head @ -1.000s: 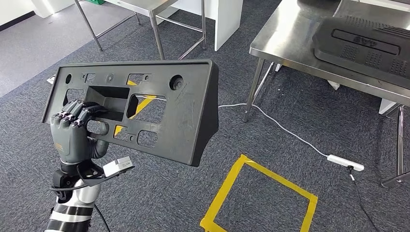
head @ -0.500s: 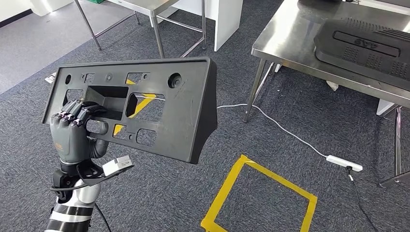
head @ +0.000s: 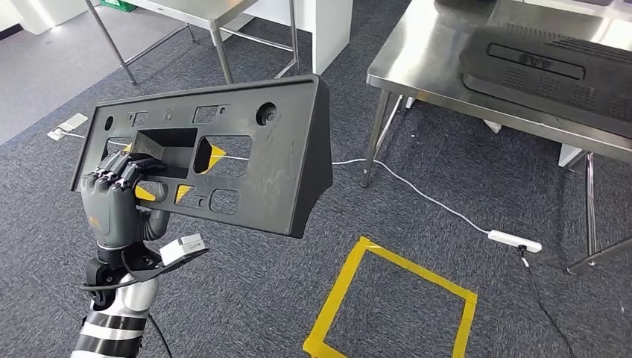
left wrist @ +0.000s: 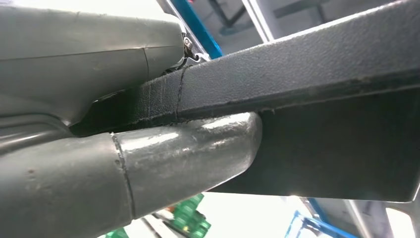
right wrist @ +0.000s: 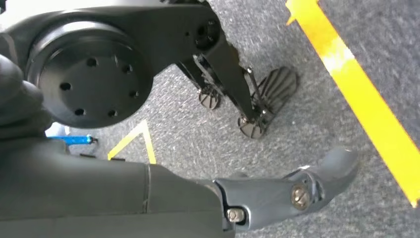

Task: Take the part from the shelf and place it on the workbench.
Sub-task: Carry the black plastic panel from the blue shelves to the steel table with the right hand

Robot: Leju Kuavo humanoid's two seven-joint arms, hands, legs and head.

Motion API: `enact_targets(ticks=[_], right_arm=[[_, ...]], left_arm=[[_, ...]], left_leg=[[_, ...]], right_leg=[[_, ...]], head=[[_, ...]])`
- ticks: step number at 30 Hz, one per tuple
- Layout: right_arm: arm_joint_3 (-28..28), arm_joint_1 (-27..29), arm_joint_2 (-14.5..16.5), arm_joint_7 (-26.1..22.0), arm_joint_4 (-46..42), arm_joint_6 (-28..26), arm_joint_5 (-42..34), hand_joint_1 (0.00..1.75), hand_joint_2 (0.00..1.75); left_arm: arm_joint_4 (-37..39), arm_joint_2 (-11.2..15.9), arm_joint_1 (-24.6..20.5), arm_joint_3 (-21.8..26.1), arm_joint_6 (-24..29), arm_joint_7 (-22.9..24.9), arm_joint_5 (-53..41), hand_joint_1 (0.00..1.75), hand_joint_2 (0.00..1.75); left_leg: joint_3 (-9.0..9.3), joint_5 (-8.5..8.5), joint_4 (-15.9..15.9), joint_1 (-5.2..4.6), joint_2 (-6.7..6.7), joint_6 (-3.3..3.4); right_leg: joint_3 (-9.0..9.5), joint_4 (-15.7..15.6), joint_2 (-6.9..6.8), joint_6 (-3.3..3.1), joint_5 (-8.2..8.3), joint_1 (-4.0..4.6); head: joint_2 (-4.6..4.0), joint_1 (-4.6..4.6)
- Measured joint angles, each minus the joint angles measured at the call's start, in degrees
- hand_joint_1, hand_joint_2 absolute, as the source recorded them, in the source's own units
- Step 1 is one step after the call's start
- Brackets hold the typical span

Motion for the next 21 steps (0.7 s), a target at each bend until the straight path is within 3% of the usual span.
enact_targets(ticks=[2, 4, 6, 7, 8, 9, 11, 13, 15, 16, 17, 18, 19, 21], right_arm=[[0.0, 0.0, -0.1, -0.1, 0.0, -0.1, 0.1, 0.0, 0.0], [0.0, 0.0, -0.1, -0.2, 0.0, -0.1, 0.2, 0.0, 0.0], [0.0, -0.1, -0.1, -0.2, 0.0, 0.0, 0.1, 0.0, 0.0], [0.0, -0.1, -0.1, -0.2, 0.0, 0.0, 0.1, 0.0, 0.0], [0.0, -0.1, -0.1, -0.2, 0.0, 0.1, 0.0, 0.0, 0.0], [0.0, 0.0, -0.1, -0.2, 0.0, 0.1, 0.0, 0.0, 0.0], [0.0, 0.0, -0.1, -0.2, 0.0, 0.2, -0.1, 0.0, 0.0], [0.0, -0.1, -0.1, -0.2, 0.0, 0.3, -0.1, 0.0, 0.0], [0.0, -0.1, -0.1, -0.2, 0.0, 0.3, -0.1, 0.0, 0.0], [0.0, 0.0, -0.1, -0.2, 0.0, 0.3, -0.1, 0.0, 0.0], [0.0, 0.2, -0.2, -0.2, 0.0, 0.3, -0.2, 0.0, 0.0], [-0.1, 0.3, -0.2, -0.2, 0.0, 0.3, -0.2, 0.0, 0.0], [-0.1, 0.3, -0.1, -0.2, 0.0, 0.4, -0.2, 0.0, 0.0], [-0.1, 0.1, 0.0, -0.2, 0.0, 0.5, -0.3, 0.0, 0.0]], left_arm=[[0.0, 0.0, -0.1, -0.2, 0.0, 0.2, 0.0, 1.75, 0.0], [0.0, 0.1, -0.2, -0.4, 0.0, 0.3, 0.0, 1.75, 0.0], [0.0, 0.2, -0.2, -0.5, 0.0, 0.4, 0.0, 1.75, 0.0], [0.0, 0.3, -0.1, -0.5, 0.0, 0.4, 0.0, 1.75, 0.0], [0.0, 0.3, 0.0, -0.5, 0.0, 0.5, 0.0, 1.75, 0.0], [0.0, 0.4, 0.1, -0.5, 0.0, 0.5, 0.0, 1.75, 0.0], [0.0, 0.4, 0.1, -0.5, 0.0, 0.5, 0.0, 1.75, 0.0], [0.0, 0.5, 0.1, -0.5, 0.0, 0.5, 0.0, 1.75, 0.0], [0.0, 0.6, 0.1, -0.6, 0.0, 0.5, 0.0, 1.75, 0.0], [0.0, 0.6, 0.1, -0.6, 0.0, 0.5, 0.0, 1.75, 0.0], [0.0, 0.6, 0.0, -0.6, 0.0, 0.5, 0.1, 1.75, 0.0], [0.0, 0.6, -0.1, -0.7, 0.0, 0.5, 0.1, 1.75, 0.0], [0.0, 0.6, -0.2, -0.8, 0.0, 0.6, 0.3, 1.75, 0.0], [0.1, 0.7, -0.2, -1.0, 0.0, 0.6, 0.9, 1.75, 0.0]], left_leg=[[0.49, -0.32, -0.2, 0.23, 0.5, -0.51], [-0.23, -2.31, 2.2, 0.65, -2.21, -0.78], [-3.7, -6.28, 9.6, 0.77, -5.85, -0.67], [-5.92, -7.97, 13.8, 0.69, -6.63, -0.57], [-7.69, -8.72, 16.9, 0.62, -6.95, -0.41], [-8.5, -8.18, 17.8, 0.55, -7.09, -0.15], [-6.75, -4.02, 12.6, 0.41, -7.98, 0.63], [-3.56, -0.42, 5.0, 0.43, -10.71, 1.27], [-2.23, 0.19, 1.9, 0.21, -12.15, 1.36], [-2.11, 0.17, 1.6, -0.01, -11.63, 1.34], [-1.97, 0.32, 1.4, -0.08, -10.92, 1.57], [-1.77, 0.49, 1.0, -0.11, -10.2, 1.9], [-1.59, 0.69, 0.6, -0.07, -9.38, 2.27], [-1.42, 0.85, 0.3, -0.2, -7.68, 2.79]], right_leg=[[-0.07, 0.0, 1.65, -1.22, 0.07, -0.11], [0.1, -0.1, 3.16, -2.02, 0.12, -0.48], [0.24, -0.2, 4.65, -2.65, 0.08, -0.47], [0.27, -0.2, 5.46, -2.88, 0.06, -0.32], [0.31, -0.2, 6.38, -2.95, 0.03, -0.16], [0.4, -0.1, 7.37, -2.96, 0.03, -0.01], [0.72, -0.1, 9.32, -2.94, 0.01, 0.15], [0.81, -0.1, 11.04, -2.84, -0.04, 0.3], [0.41, -0.1, 12.36, -2.39, 0.03, 0.15], [0.19, -0.3, 13.0, -2.02, 0.12, 0.0], [-0.09, -0.3, 13.19, -1.62, 0.21, -0.17], [-0.48, 0.1, 11.98, -1.36, 0.02, -0.09], [-1.3, 1.4, 10.02, -1.27, -0.61, 0.08], [-4.49, 7.4, 5.47, -1.59, -3.32, 0.36]], head=[[0.0, -0.11], [0.0, -0.41], [0.0, -0.83], [0.0, -0.92], [0.0, -0.99], [0.0, -0.99], [0.0, -1.0], [0.0, -0.94], [0.0, -0.91], [0.0, -0.93], [0.0, -0.95], [0.0, -0.91], [0.0, -0.73], [0.0, -0.35]])
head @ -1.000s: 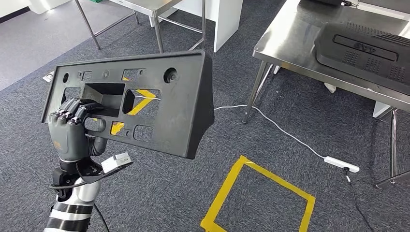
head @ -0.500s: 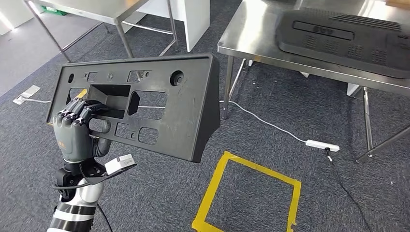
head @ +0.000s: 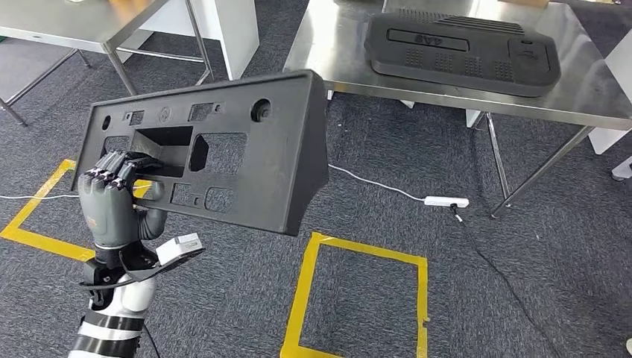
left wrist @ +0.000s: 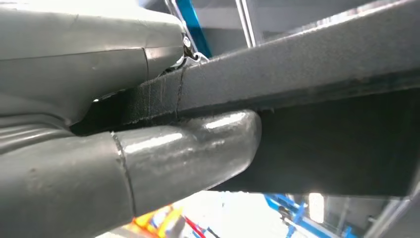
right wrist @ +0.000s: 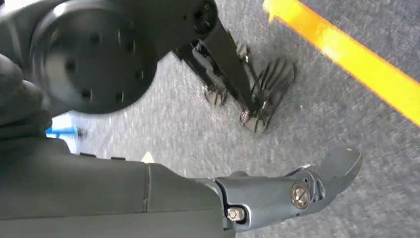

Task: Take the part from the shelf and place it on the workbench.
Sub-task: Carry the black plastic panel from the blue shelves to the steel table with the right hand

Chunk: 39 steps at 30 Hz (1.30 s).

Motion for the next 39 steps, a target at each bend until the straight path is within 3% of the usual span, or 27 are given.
enact_targets(ticks=[2, 3, 4, 5, 7, 9, 11, 12, 14, 16, 17, 18, 19, 20, 22, 24, 26, 28, 29, 31, 33, 34, 35, 37, 39], right_arm=[[0.0, -0.2, 0.0, 0.0, 0.0, 0.1, 0.0, 0.0, 0.0], [0.0, -0.2, 0.0, 0.0, 0.0, 0.1, 0.0, 0.0, 0.0], [0.0, -0.2, 0.0, 0.0, 0.0, 0.1, 0.0, 0.0, 0.0], [0.0, -0.1, -0.1, 0.0, 0.0, 0.1, 0.0, 0.0, 0.0], [0.0, -0.3, -0.2, -0.1, 0.0, 0.2, 0.0, 0.0, 0.0], [0.0, -0.4, -0.2, -0.1, 0.0, 0.2, 0.0, 0.0, 0.0], [0.0, -0.4, -0.2, -0.2, 0.0, 0.2, 0.0, 0.0, 0.0], [0.0, -0.3, -0.2, -0.2, 0.0, 0.2, 0.0, 0.0, 0.0], [0.0, -0.3, -0.1, -0.2, 0.0, 0.2, 0.0, 0.0, 0.0], [0.0, -0.4, -0.1, -0.2, 0.0, 0.3, 0.0, 0.0, 0.0], [0.0, -0.4, -0.1, -0.2, 0.0, 0.4, 0.0, 0.0, 0.0], [0.0, -0.4, -0.1, -0.2, 0.0, 0.5, 0.0, 0.0, 0.0], [0.0, -0.4, -0.1, -0.2, 0.0, 0.5, 0.0, 0.0, 0.0], [0.0, -0.3, -0.1, -0.2, 0.0, 0.6, 0.0, 0.0, 0.0], [0.0, -0.3, -0.1, -0.2, 0.0, 0.6, 0.0, 0.0, 0.0], [0.0, -0.4, -0.1, -0.3, 0.0, 0.7, 0.0, 0.0, 0.0], [0.0, -0.2, -0.1, -0.4, 0.0, 0.6, 0.2, 0.0, 0.0], [0.0, 0.1, -0.2, -0.6, 0.0, 0.5, 0.4, 0.0, 0.0], [0.0, 0.1, -0.2, -0.7, 0.0, 0.5, 0.5, 0.0, 0.0], [0.0, -0.2, -0.2, -0.7, 0.0, 0.5, 0.5, 0.0, 0.0], [0.0, -0.3, -0.2, -0.7, 0.0, 0.5, 0.5, 0.0, 0.0], [0.0, -0.3, -0.2, -0.7, 0.0, 0.5, 0.5, 0.0, 0.0], [0.0, -0.3, -0.2, -0.7, 0.0, 0.5, 0.5, 0.0, 0.0], [0.0, -0.3, -0.2, -0.7, 0.0, 0.5, 0.5, 0.0, 0.0], [0.0, -0.4, -0.3, -0.7, 0.0, 0.5, 0.6, 0.0, 0.0]], left_arm=[[0.2, 0.1, 0.0, -0.1, 0.0, 0.0, 0.7, 1.75, 0.0], [0.3, 0.2, 0.1, -0.3, 0.0, 0.0, 1.1, 1.75, 0.0], [0.4, 0.2, 0.1, -0.5, 0.0, 0.0, 1.4, 1.75, 0.0], [0.4, 0.3, 0.1, -0.7, 0.0, -0.1, 1.8, 1.75, 0.0], [0.4, 0.4, 0.1, -1.0, 0.0, -0.1, 2.2, 1.75, 0.0], [0.4, 0.6, 0.0, -1.1, 0.0, -0.1, 2.2, 1.75, 0.0], [0.4, 0.8, 0.0, -1.3, 0.0, -0.1, 2.2, 1.75, 0.0], [0.4, 0.8, -0.1, -1.4, 0.0, -0.1, 2.2, 1.75, 0.0], [0.4, 1.0, -0.1, -1.6, 0.0, -0.1, 2.2, 1.75, 0.0], [0.6, 1.4, -0.1, -1.7, 0.0, 0.0, 2.4, 1.75, 0.0], [0.7, 1.6, 0.0, -1.9, 0.0, 0.0, 2.5, 1.75, 0.0], [0.9, 1.8, 0.0, -2.0, 0.0, 0.1, 2.8, 1.75, 0.0], [1.1, 2.0, 0.1, -2.1, 0.0, 0.1, 3.0, 1.75, 0.0], [1.2, 2.1, 0.1, -2.2, 0.0, 0.2, 3.1, 1.75, 0.0], [1.3, 2.4, 0.1, -2.4, 0.0, 0.3, 3.2, 1.75, 0.0], [1.4, 2.5, 0.0, -2.5, 0.0, 0.3, 3.2, 1.75, 0.0], [1.4, 2.6, 0.0, -2.8, 0.0, 0.5, 3.4, 1.75, 0.0], [1.5, 2.7, -0.3, -3.1, 0.0, 0.8, 3.5, 1.75, 0.0], [1.5, 2.7, -0.4, -3.2, -0.1, 1.0, 3.7, 1.75, 0.0], [1.6, 2.8, -0.5, -3.4, -0.3, 1.3, 4.0, 1.75, 0.0], [1.7, 3.0, -0.5, -3.5, -0.6, 1.5, 4.2, 1.75, 0.0], [1.8, 3.0, -0.5, -3.6, -0.8, 1.5, 4.2, 1.75, 0.0], [1.8, 3.0, -0.6, -3.7, -1.0, 1.6, 4.2, 1.75, 0.0], [1.8, 3.0, -0.9, -3.9, -1.4, 1.9, 4.3, 1.75, 0.0], [1.8, 3.1, -1.6, -4.1, -1.9, 2.2, 4.5, 1.75, 0.0]], left_leg=[[-0.06, -0.08, 0.0, -0.21, 1.75, 0.15], [-0.08, -0.12, 0.0, -0.26, 2.58, 0.17], [-0.06, -0.18, 0.0, -0.28, 3.37, 0.15], [0.0, -0.25, 0.0, -0.3, 4.1, 0.07], [0.21, -0.5, 0.1, -0.59, 5.39, -0.31], [0.48, -0.82, 0.2, -1.02, 6.65, -0.81], [0.8, -1.07, 0.1, -1.1, 7.85, -1.3], [0.82, -1.35, 0.3, -0.95, 7.64, -1.58], [-0.43, -3.7, 3.6, -0.58, 4.47, -2.11], [-3.75, -7.53, 11.2, -0.38, 1.17, -2.4], [-5.45, -8.81, 14.7, -0.36, 0.72, -2.51], [-6.48, -9.03, 16.6, -0.31, 0.57, -2.6], [-6.45, -8.09, 16.2, -0.21, 0.49, -2.65], [-5.36, -6.2, 13.7, -0.03, 0.29, -2.7], [-1.83, -2.46, 6.0, 0.57, -1.75, -2.99], [0.12, -1.51, 1.9, 0.84, -3.76, -3.01], [0.23, -1.62, 1.5, 0.53, -3.49, -2.34], [0.23, -1.17, 1.2, 0.45, -2.56, -1.4], [0.25, -1.01, 1.0, 0.45, -2.11, -0.91], [0.21, -1.01, 0.8, 0.17, -1.22, -0.18], [0.18, -1.13, 0.8, -0.21, -0.36, 0.19], [0.19, -1.16, 0.8, -0.34, -0.07, 0.25], [0.23, -1.2, 0.8, -0.43, 0.14, 0.26], [0.39, -1.31, 0.8, -0.54, 0.39, 0.18], [0.49, -1.6, 0.8, -0.78, 0.5, -0.24]], right_leg=[[-3.5, 6.9, -1.26, -0.1, -2.55, -0.06], [-4.11, 8.2, -1.4, 0.15, -2.77, -0.07], [-3.48, 7.2, -1.58, 0.55, -2.14, -0.06], [-1.61, 3.9, -2.13, 0.96, -0.84, -0.02], [3.3, -4.5, -5.01, 1.19, 1.79, 0.38], [5.55, -8.4, -6.53, 0.6, 2.99, 0.84], [5.51, -8.7, -5.08, -0.06, 3.37, 0.85], [5.57, -8.8, -4.36, -0.32, 3.5, 0.57], [5.87, -9.1, -3.0, -1.06, 3.71, -0.08], [5.95, -9.1, -1.59, -1.51, 3.73, -0.26], [5.96, -9.1, -0.79, -1.59, 3.73, -0.26], [5.99, -9.0, 0.1, -1.58, 3.73, -0.29], [6.05, -9.0, 1.02, -1.57, 3.73, -0.37], [6.13, -8.9, 1.92, -1.54, 3.72, -0.49], [6.07, -8.6, 3.59, -1.1, 3.59, -0.58], [5.49, -8.2, 4.9, -0.23, 3.66, -0.59], [4.89, -8.5, 5.93, 0.75, 4.15, -0.73], [4.08, -8.0, 4.96, 1.25, 4.02, -0.7], [2.96, -6.1, 3.36, 1.2, 3.19, -0.52], [-0.95, 1.4, -0.1, 0.86, 0.35, -0.35], [-4.65, 8.6, -1.34, 0.82, -1.71, -0.34], [-5.18, 9.5, -1.42, 0.98, -1.72, -0.33], [-4.37, 7.8, -1.43, 1.22, -0.82, -0.3], [-0.22, -0.1, -1.62, 1.47, 2.03, -0.08], [3.58, -6.8, -1.96, 0.91, 3.75, 0.47]], head=[[0.0, 0.18], [0.0, 0.19], [0.0, 0.24], [0.0, 0.26], [0.0, 0.34], [0.0, 0.29], [0.0, 0.22], [0.0, 0.19], [0.0, -0.04], [0.0, -0.33], [0.0, -0.41], [0.0, -0.41], [0.0, -0.42], [0.0, -0.41], [0.0, -0.5], [0.0, -0.57], [0.0, -0.56], [0.0, -0.49], [0.0, -0.27], [0.0, 0.16], [0.0, 0.28], [0.0, 0.3], [0.0, 0.3], [0.0, 0.3], [0.0, 0.26]])
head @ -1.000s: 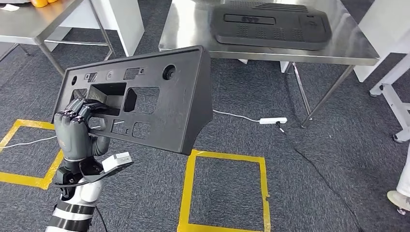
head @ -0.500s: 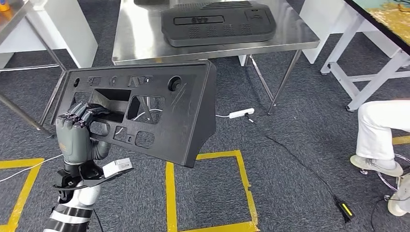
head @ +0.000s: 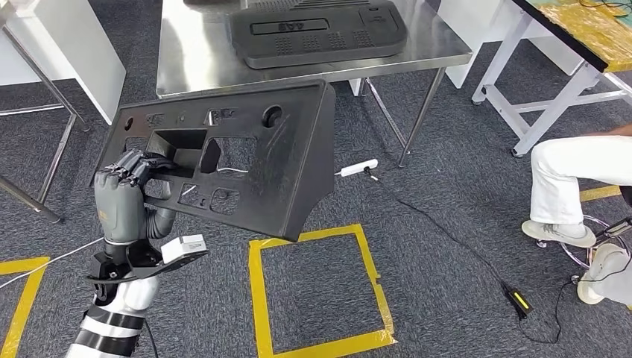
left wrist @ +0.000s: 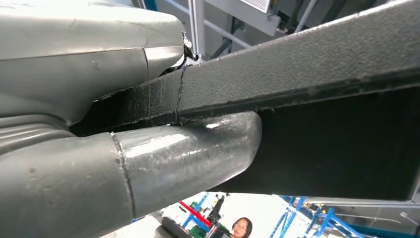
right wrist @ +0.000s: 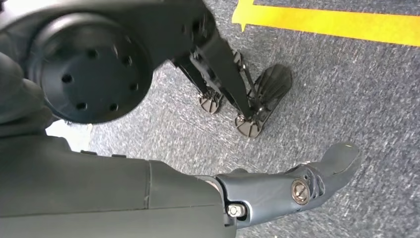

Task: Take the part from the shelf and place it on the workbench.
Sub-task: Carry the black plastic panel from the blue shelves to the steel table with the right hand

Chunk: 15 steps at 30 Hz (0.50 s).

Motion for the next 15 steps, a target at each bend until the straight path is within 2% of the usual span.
enact_targets(ticks=[2, 4, 5, 7, 9, 10, 11, 13, 14, 15], right_arm=[[0.0, -0.1, 0.0, 0.0, 0.0, 0.0, 0.0, 0.0, 0.0], [0.0, 0.0, 0.0, 0.0, 0.0, 0.0, 0.1, 0.0, 0.0], [0.0, 0.0, 0.0, 0.0, 0.0, 0.0, 0.1, 0.0, 0.0], [0.0, 0.0, 0.0, -0.1, 0.0, 0.0, 0.1, 0.0, 0.0], [0.0, 0.0, 0.0, -0.1, 0.0, 0.0, 0.1, 0.0, 0.0], [0.0, 0.0, 0.1, -0.1, 0.0, 0.0, 0.1, 0.0, 0.0], [0.0, 0.1, 0.1, -0.1, 0.0, 0.0, 0.1, 0.0, 0.0], [0.0, 0.3, 0.2, -0.1, 0.0, 0.0, 0.1, 0.0, 0.0], [0.0, 0.3, 0.2, 0.0, 0.0, 0.0, 0.1, 0.0, 0.0], [0.0, 0.2, 0.1, 0.0, 0.0, 0.1, 0.1, 0.0, 0.0]], left_arm=[[0.0, 0.0, -0.4, -0.2, -0.3, 0.2, 0.2, 1.75, 0.0], [0.0, 0.1, -0.5, -0.3, -0.4, 0.3, 0.2, 1.75, 0.0], [0.0, 0.2, -0.7, -0.4, -0.5, 0.4, 0.3, 1.75, 0.0], [0.0, 0.4, -0.9, -0.4, -0.5, 0.5, 0.3, 1.75, 0.0], [0.2, 0.5, -0.8, -0.5, -0.6, 0.6, 0.4, 1.75, 0.0], [0.3, 0.6, -0.8, -0.6, -0.7, 0.6, 0.4, 1.75, 0.0], [0.5, 0.7, -0.8, -0.6, -0.9, 0.7, 0.5, 1.75, 0.0], [0.6, 0.9, -0.8, -0.7, -1.0, 0.8, 0.6, 1.75, 0.0], [0.7, 0.9, -0.8, -0.7, -1.0, 0.8, 0.6, 1.75, 0.0], [0.8, 1.0, -0.9, -0.8, -1.1, 0.8, 0.7, 1.75, 0.0]], left_leg=[[0.12, -0.3, -0.1, -0.11, 0.05, -0.59], [0.26, -0.64, 0.1, 0.02, 0.16, -1.15], [-0.19, -1.26, 1.3, 0.1, 0.17, -1.39], [-3.13, -3.77, 7.3, 0.26, 0.08, -1.79], [-7.59, -5.92, 14.7, 0.42, -0.02, -2.19], [-9.1, -5.64, 16.4, 0.57, -0.02, -2.38], [-9.53, -4.09, 15.8, 0.76, -0.01, -2.56], [-7.43, 1.1, 9.1, 1.27, 0.04, -2.93], [-5.89, 2.86, 5.5, 1.35, 0.01, -3.13], [-4.64, 3.55, 2.9, 1.38, -0.05, -3.02]], right_leg=[[1.03, -1.6, -0.1, -0.84, -0.04, 0.49], [1.61, -2.0, 0.02, -1.54, -0.08, 0.15], [2.1, -2.3, 0.06, -2.01, -0.2, -0.11], [3.13, -2.6, 0.12, -2.89, -0.61, -0.46], [3.97, -2.6, 0.27, -3.3, -1.35, -0.45], [4.47, -2.6, 0.43, -3.28, -1.8, -0.46], [5.12, -2.6, 0.61, -3.1, -2.32, -0.54], [6.55, -2.6, 0.93, -2.51, -3.55, -0.72], [7.02, -2.5, 1.03, -2.1, -4.21, -0.63], [7.2, -2.4, 1.1, -1.69, -4.73, -0.52]], head=[[0.0, -0.09], [0.0, -0.13], [0.0, -0.26], [0.0, -0.51], [0.0, -0.61], [0.0, -0.62], [0.0, -0.64], [0.0, -0.69], [0.0, -0.85], [0.0, -1.01]])
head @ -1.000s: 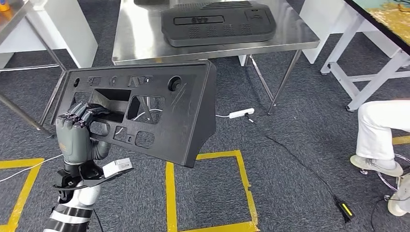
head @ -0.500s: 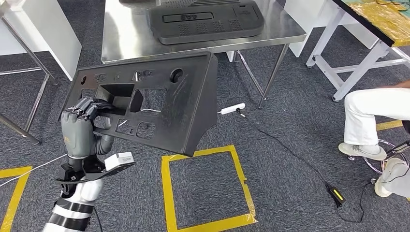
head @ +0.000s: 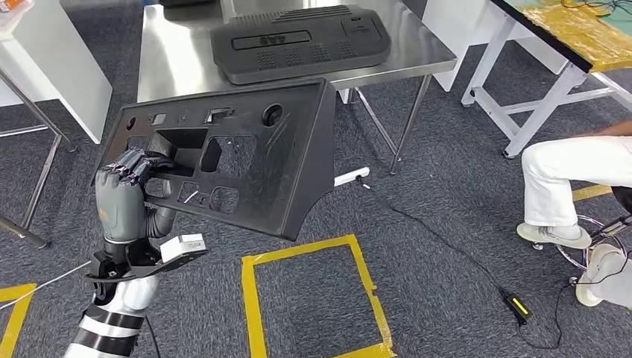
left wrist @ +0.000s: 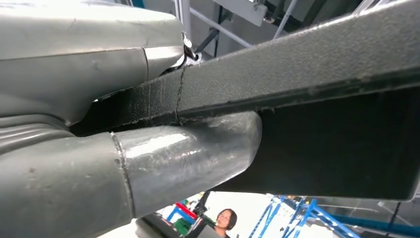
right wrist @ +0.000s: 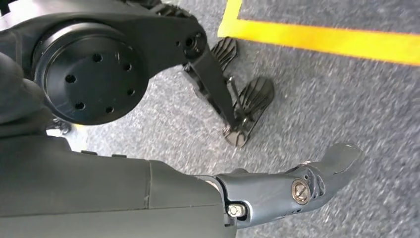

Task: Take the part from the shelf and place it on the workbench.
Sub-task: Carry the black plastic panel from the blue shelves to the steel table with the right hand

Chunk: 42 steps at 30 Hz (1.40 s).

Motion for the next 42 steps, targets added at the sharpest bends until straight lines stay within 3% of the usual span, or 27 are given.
enact_targets(ticks=[1, 3, 5, 6, 9, 10, 12, 13, 15, 16, 17, 19, 20, 22, 23, 24, 26, 27, 29, 32, 33, 35, 36, 37, 39, 41, 42], right_arm=[[0.0, 0.0, 0.0, 0.0, 0.0, 0.0, 0.0, 0.0, 0.0], [0.0, -0.1, 0.0, 0.0, 0.0, 0.1, 0.0, 0.0, 0.0], [0.0, -0.1, 0.0, 0.0, 0.0, 0.1, 0.1, 0.0, 0.0], [0.0, -0.1, 0.0, 0.1, 0.0, 0.1, 0.1, 0.0, 0.0], [0.0, -0.1, 0.1, 0.1, 0.0, 0.2, 0.3, 0.0, 0.0], [0.0, 0.0, 0.1, 0.1, 0.0, 0.2, 0.3, 0.0, 0.0], [0.0, 0.3, 0.1, 0.1, 0.0, 0.2, 0.3, 0.0, 0.0], [0.0, 0.4, 0.1, 0.1, 0.0, 0.2, 0.3, 0.0, 0.0], [0.0, 0.8, 0.0, 0.1, 0.0, 0.2, 0.3, 0.0, 0.0], [0.0, 0.9, 0.0, 0.1, 0.0, 0.1, 0.4, 0.0, 0.0], [0.0, 0.9, 0.0, 0.1, 0.0, 0.1, 0.4, 0.0, 0.0], [0.0, 0.8, 0.1, 0.1, 0.0, 0.1, 0.4, 0.0, 0.0], [0.0, 0.8, 0.2, 0.1, 0.0, 0.1, 0.4, 0.0, 0.0], [0.0, 0.9, 0.3, 0.1, 0.0, 0.1, 0.4, 0.0, 0.0], [0.0, 1.0, 0.3, 0.1, 0.0, 0.1, 0.4, 0.0, 0.0], [0.0, 1.0, 0.3, 0.1, 0.0, 0.1, 0.4, 0.0, 0.0], [0.0, 1.0, 0.4, 0.1, 0.0, 0.0, 0.4, 0.0, 0.0], [0.0, 1.0, 0.4, 0.1, 0.0, 0.0, 0.4, 0.0, 0.0], [0.0, 1.0, 0.4, 0.1, 0.0, 0.0, 0.4, 0.0, 0.0], [0.0, 1.1, 0.4, 0.1, 0.0, 0.0, 0.5, 0.0, 0.0], [0.0, 1.3, 0.5, 0.1, 0.0, -0.1, 0.5, 0.0, 0.0], [0.0, 1.2, 0.6, 0.0, 0.0, -0.2, 0.5, 0.0, 0.0], [0.0, 1.1, 0.7, 0.0, 0.0, -0.3, 0.5, 0.0, 0.0], [0.0, 0.7, 0.8, -0.1, 0.0, -0.4, 0.5, 0.0, 0.0], [0.0, 0.3, 0.9, -0.1, 0.1, -0.4, 0.6, 0.0, 0.0], [0.0, 0.3, 1.0, -0.1, 0.1, -0.4, 0.6, 0.0, 0.0], [0.0, 0.3, 0.9, -0.1, 0.1, -0.4, 0.6, 0.0, 0.0]], left_arm=[[0.1, 0.0, 0.0, -0.1, -0.1, 0.1, -0.1, 1.75, 0.0], [0.2, 0.1, -0.1, -0.2, -0.3, 0.3, -0.3, 1.75, 0.0], [0.2, 0.2, -0.3, -0.2, -0.3, 0.5, -0.5, 1.75, 0.0], [0.2, 0.2, -0.3, -0.2, -0.3, 0.6, -0.5, 1.75, 0.0], [0.4, 0.2, -0.5, -0.3, -0.4, 0.8, -0.9, 1.75, 0.0], [0.6, 0.2, -0.4, -0.3, -0.4, 0.9, -1.0, 1.75, 0.0], [0.9, 0.2, -0.4, -0.3, -0.4, 1.0, -1.0, 1.75, 0.0], [1.0, 0.2, -0.4, -0.3, -0.4, 1.0, -1.0, 1.75, 0.0], [1.3, 0.2, -0.4, -0.4, -0.5, 1.0, -1.0, 1.75, 0.0], [1.4, 0.2, -0.3, -0.4, -0.5, 1.0, -1.0, 1.75, 0.0], [1.4, 0.2, -0.3, -0.4, -0.5, 1.0, -1.0, 1.75, 0.0], [1.4, 0.2, -0.5, -0.5, -0.5, 1.0, -1.0, 1.75, 0.0], [1.4, 0.2, -0.6, -0.5, -0.5, 1.0, -1.0, 1.75, 0.0], [1.6, 0.3, -0.6, -0.5, -0.5, 1.1, -1.0, 1.75, 0.0], [1.8, 0.3, -0.4, -0.5, -0.5, 1.1, -1.0, 1.75, 0.0], [2.0, 0.3, -0.2, -0.6, -0.5, 1.1, -1.0, 1.75, 0.0], [2.2, 0.4, 0.1, -0.6, -0.5, 1.1, -1.0, 1.75, 0.0], [2.2, 0.5, 0.1, -0.6, -0.5, 1.1, -0.9, 1.75, 0.0], [2.2, 0.5, 0.1, -0.6, -0.5, 1.1, -0.9, 1.75, 0.0], [2.2, 0.7, 0.2, -0.6, -0.5, 1.1, -0.9, 1.75, 0.0], [2.3, 0.8, 0.4, -0.6, -0.5, 1.2, -0.9, 1.75, 0.0], [2.0, 1.1, 0.5, -0.7, -0.5, 1.2, -1.0, 1.75, 0.0], [1.8, 1.2, 0.4, -0.7, -0.5, 1.3, -0.9, 1.75, 0.0], [1.4, 1.2, 0.1, -0.7, -0.5, 1.3, -0.9, 1.75, 0.0], [1.1, 1.2, 0.0, -0.5, -0.5, 1.3, -0.9, 1.75, 0.0], [1.1, 1.2, 0.2, -0.5, -0.5, 1.4, -1.0, 1.75, 0.0], [1.1, 1.2, 0.3, -0.5, -0.5, 1.4, -1.0, 1.75, 0.0]], left_leg=[[0.68, -0.26, -1.3, -0.08, -0.07, 0.28], [1.32, -1.55, -1.8, -0.24, -0.26, 1.51], [2.28, -2.3, -2.2, -0.21, -0.4, 2.59], [2.94, -2.66, -2.3, -0.16, -0.43, 2.99], [4.78, -4.32, -2.6, -0.25, -0.51, 3.47], [5.59, -5.04, -2.6, -0.27, -0.6, 3.49], [7.68, -6.68, -2.8, -0.28, -0.82, 3.4], [8.87, -7.58, -2.9, -0.29, -0.87, 3.29], [11.04, -9.42, -3.3, -0.41, -1.01, 2.9], [11.88, -10.16, -3.9, -0.5, -1.08, 2.6], [12.89, -10.49, -4.5, -0.59, -1.12, 2.28], [14.37, -10.04, -4.9, -0.64, -1.03, 1.65], [14.24, -9.19, -3.3, -0.65, -0.86, 1.56], [10.74, -8.51, 3.5, -0.66, -0.5, 1.65], [8.18, -9.45, 7.2, -0.69, -0.38, 1.69], [5.67, -11.67, 9.8, -0.7, -0.33, 1.59], [1.88, -17.14, 10.9, -0.7, -0.3, 1.21], [0.87, -18.86, 10.5, -0.69, -0.29, 1.09], [0.15, -19.83, 9.9, -0.68, -0.28, 1.02], [-0.54, -19.28, 8.3, -0.64, -0.25, 1.0], [-1.61, -13.68, 5.1, -0.65, -0.12, 1.15], [-2.26, -2.28, -0.7, -1.05, -0.05, 2.51], [-1.93, 2.74, -3.0, -1.21, -0.07, 3.35], [-0.69, 2.53, -3.2, -1.33, -0.21, 4.08], [1.14, 1.21, -3.8, -1.19, -0.36, 4.48], [2.98, -0.46, -3.9, -1.09, -0.63, 4.48], [4.04, -1.38, -4.0, -1.02, -0.81, 4.43]], right_leg=[[0.09, -0.1, 0.02, 0.39, -0.36, 0.15], [0.67, 0.0, 0.03, 1.13, -0.47, 0.22], [-0.09, 2.3, -0.19, 1.69, -0.3, 0.16], [-1.85, 4.9, -0.33, 1.8, -0.38, 0.13], [-10.45, 15.5, -0.55, 1.62, -2.57, 0.11], [-12.7, 16.9, -0.56, 1.49, -3.6, 0.14], [-14.56, 14.5, -0.6, 1.49, -3.79, 0.27], [-14.43, 11.0, -0.66, 1.74, -1.92, 0.42], [-13.53, 4.3, -0.9, 2.11, 5.06, 0.96], [-12.84, 2.4, -0.97, 1.86, 7.8, 1.26], [-12.13, 1.5, -1.04, 1.3, 9.21, 1.46], [-10.03, 0.7, -0.97, -0.12, 8.54, 1.22], [-8.76, 0.1, -0.89, -0.71, 8.1, 0.98], [-5.78, -1.2, -0.62, -1.79, 7.01, 0.69], [-4.31, -1.7, -0.49, -2.11, 6.28, 0.77], [-2.88, -2.2, -0.32, -2.27, 5.5, 0.8], [-0.22, -2.8, 0.1, -2.17, 3.84, 0.85], [0.63, -2.9, 0.25, -2.12, 3.27, 0.85], [1.33, -2.9, 0.36, -2.08, 2.77, 0.85], [2.29, -2.9, 0.5, -1.97, 2.04, 0.85], [3.46, -2.7, 0.61, -1.8, 0.92, 0.9], [6.1, -1.5, 0.79, -0.42, -1.67, 1.0], [6.06, 0.8, 0.65, 0.49, -2.07, 1.04], [4.49, 4.1, 0.4, 1.32, -1.66, 1.01], [-1.69, 12.2, -0.21, 1.65, -1.44, 0.89], [-7.26, 16.2, -0.44, 1.03, -5.13, 0.71], [-9.18, 16.2, -0.5, 0.84, -7.16, 0.63]], head=[[0.0, -0.04], [0.01, 0.06], [0.01, 0.21], [0.01, 0.31], [0.0, 0.55], [0.0, 0.57], [0.0, 0.63], [0.0, 0.67], [0.0, 0.7], [0.0, 0.7], [0.0, 0.68], [0.0, 0.65], [0.0, 0.57], [0.0, 0.37], [0.0, 0.29], [0.0, 0.26], [0.0, 0.24], [0.0, 0.22], [0.0, 0.19], [0.0, 0.17], [-0.02, 0.15], [-0.02, 0.24], [-0.02, 0.36], [0.0, 0.49], [0.0, 0.6], [0.0, 0.62], [0.0, 0.64]])
